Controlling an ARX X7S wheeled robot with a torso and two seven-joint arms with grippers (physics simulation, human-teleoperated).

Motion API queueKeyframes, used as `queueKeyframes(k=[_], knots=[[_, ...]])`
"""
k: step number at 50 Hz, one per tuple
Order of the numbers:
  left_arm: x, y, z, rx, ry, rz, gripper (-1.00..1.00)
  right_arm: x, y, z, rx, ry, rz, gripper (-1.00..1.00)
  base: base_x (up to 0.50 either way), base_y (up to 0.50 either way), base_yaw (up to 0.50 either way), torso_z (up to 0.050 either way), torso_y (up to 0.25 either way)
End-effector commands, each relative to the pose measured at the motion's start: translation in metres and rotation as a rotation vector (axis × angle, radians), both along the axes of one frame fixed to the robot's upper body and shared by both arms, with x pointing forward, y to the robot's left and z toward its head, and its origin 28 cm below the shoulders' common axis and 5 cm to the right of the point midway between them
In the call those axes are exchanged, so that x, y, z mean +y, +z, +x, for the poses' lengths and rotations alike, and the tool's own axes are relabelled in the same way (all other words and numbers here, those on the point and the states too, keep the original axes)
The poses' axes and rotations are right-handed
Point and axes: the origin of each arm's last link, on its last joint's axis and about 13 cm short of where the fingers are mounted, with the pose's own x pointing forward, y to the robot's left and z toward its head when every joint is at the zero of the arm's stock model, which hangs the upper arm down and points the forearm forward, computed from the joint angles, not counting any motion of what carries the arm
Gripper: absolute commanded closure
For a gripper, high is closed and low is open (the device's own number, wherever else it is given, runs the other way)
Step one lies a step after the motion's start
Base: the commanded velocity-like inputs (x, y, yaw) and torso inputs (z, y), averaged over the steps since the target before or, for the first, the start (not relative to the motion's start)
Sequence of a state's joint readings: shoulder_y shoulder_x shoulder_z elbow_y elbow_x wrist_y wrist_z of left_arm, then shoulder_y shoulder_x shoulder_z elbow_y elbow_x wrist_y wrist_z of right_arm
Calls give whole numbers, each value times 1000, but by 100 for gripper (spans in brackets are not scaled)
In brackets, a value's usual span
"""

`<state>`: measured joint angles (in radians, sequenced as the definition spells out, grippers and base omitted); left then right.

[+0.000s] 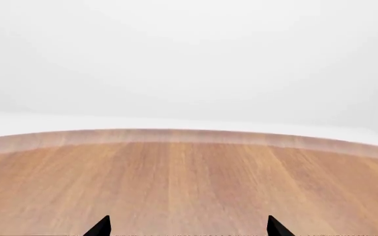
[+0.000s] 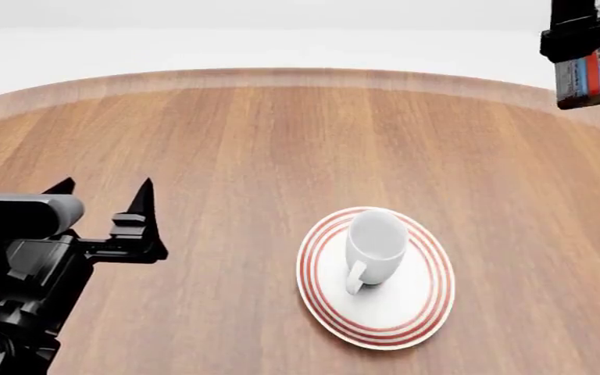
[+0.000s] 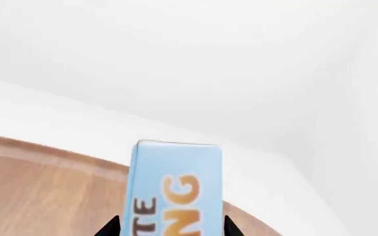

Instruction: Pick up the white mug and put it on the plate, and put the chocolate pudding to the right of the plate.

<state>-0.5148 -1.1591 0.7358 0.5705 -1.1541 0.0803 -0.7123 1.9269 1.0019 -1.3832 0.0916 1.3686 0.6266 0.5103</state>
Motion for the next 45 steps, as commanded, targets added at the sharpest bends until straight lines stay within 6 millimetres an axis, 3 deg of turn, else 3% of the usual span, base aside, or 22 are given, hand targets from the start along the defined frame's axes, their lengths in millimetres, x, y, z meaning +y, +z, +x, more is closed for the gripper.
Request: queueKeyframes(k=[1,11,19,20,22,26,37,45], knots=[[-5,1,2,-8,-31,16,-100,-20,12,29,184,-23,-69,100,0,0,0,0,0],[-6,-1,4,-3,-35,15,-100,-26,-3,38,389,-7,-170,100,0,0,0,0,0],[-5,-2,4,-1,-35,14,-100,-31,-9,40,406,-41,-82,100,0,0,0,0,0],[-6,-2,4,1,-35,14,-100,-35,-23,37,473,-30,-86,100,0,0,0,0,0],[-6,-2,4,1,-35,14,-100,-35,-24,37,473,-30,-86,100,0,0,0,0,0],[-6,-3,3,2,-35,14,-100,-39,-49,29,628,-12,-193,100,0,0,0,0,0],[-6,-5,4,4,-36,14,-100,-30,-65,21,666,211,-145,100,0,0,0,0,0],[-5,-7,4,8,-32,10,-100,-30,-67,25,529,252,56,100,0,0,0,0,0]])
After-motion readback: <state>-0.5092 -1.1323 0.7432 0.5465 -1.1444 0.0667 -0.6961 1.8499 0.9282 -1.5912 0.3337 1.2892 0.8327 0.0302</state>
